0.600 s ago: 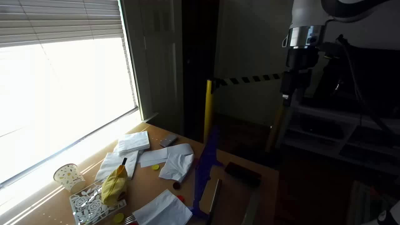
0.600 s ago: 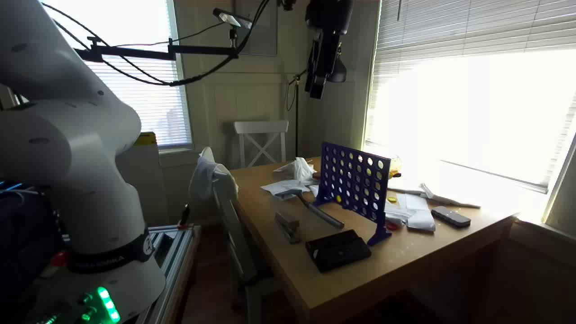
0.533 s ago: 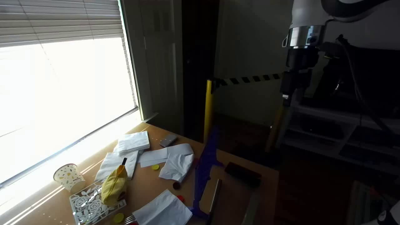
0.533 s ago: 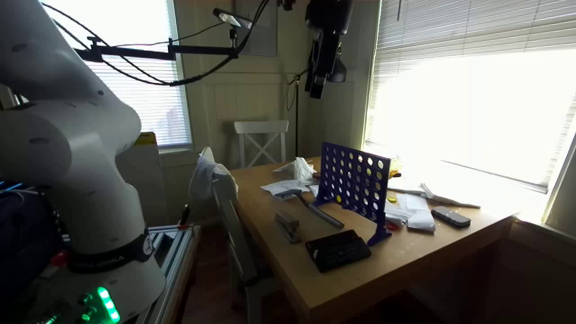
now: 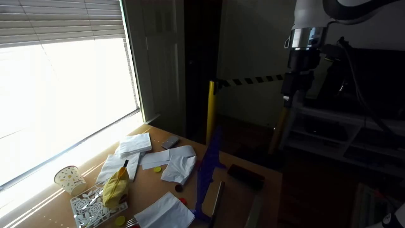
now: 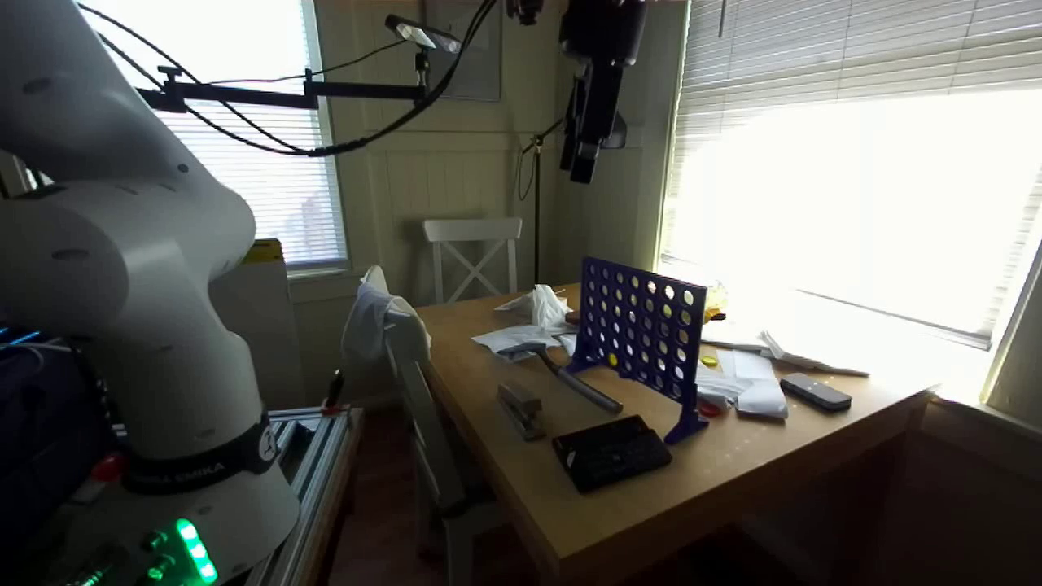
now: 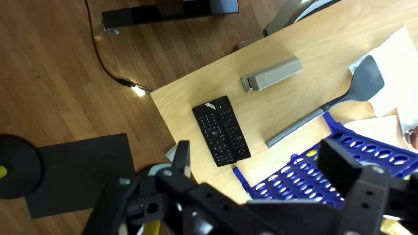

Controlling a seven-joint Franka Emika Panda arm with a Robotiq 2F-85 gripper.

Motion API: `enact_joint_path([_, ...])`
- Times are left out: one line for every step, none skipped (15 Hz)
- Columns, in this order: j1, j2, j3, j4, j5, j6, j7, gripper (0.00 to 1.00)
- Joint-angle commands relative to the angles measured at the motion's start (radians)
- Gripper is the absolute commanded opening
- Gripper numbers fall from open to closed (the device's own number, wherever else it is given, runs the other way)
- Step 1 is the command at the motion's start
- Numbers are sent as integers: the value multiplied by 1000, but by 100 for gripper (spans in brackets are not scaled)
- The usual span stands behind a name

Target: Slide the back cover of the black remote to the right.

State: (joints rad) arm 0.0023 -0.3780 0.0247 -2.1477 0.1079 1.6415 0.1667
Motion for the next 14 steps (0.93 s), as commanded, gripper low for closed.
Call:
enact_joint_path([-8,54,8,-45,-17,197,-7,100])
enact_joint_path([0,74,0,-61,-7,247,-47,100])
enact_joint_path([12,81,-9,-93,5,324,-116,100])
enact_joint_path([21,102,-16,-105,16,367,-178,100])
enact_joint_path([26,127,-20,-119,22,411,-230,100])
enact_joint_path([32,154,-26,-131,40,447,-284,100])
enact_joint_path([43,181,-38,-143,76,479,-361,100])
enact_joint_path([49,211,-45,-153,106,501,-425,100])
enact_joint_path([52,242,-50,-157,129,515,-493,100])
enact_joint_path([53,279,-55,-155,152,523,-564,100])
enact_joint_path([51,325,-58,-148,172,520,-630,100])
enact_joint_path([43,364,-57,-137,172,499,-686,100])
enact_joint_path([34,411,-56,-126,169,487,-731,100])
enact_joint_path([30,322,-39,-160,136,494,-627,100])
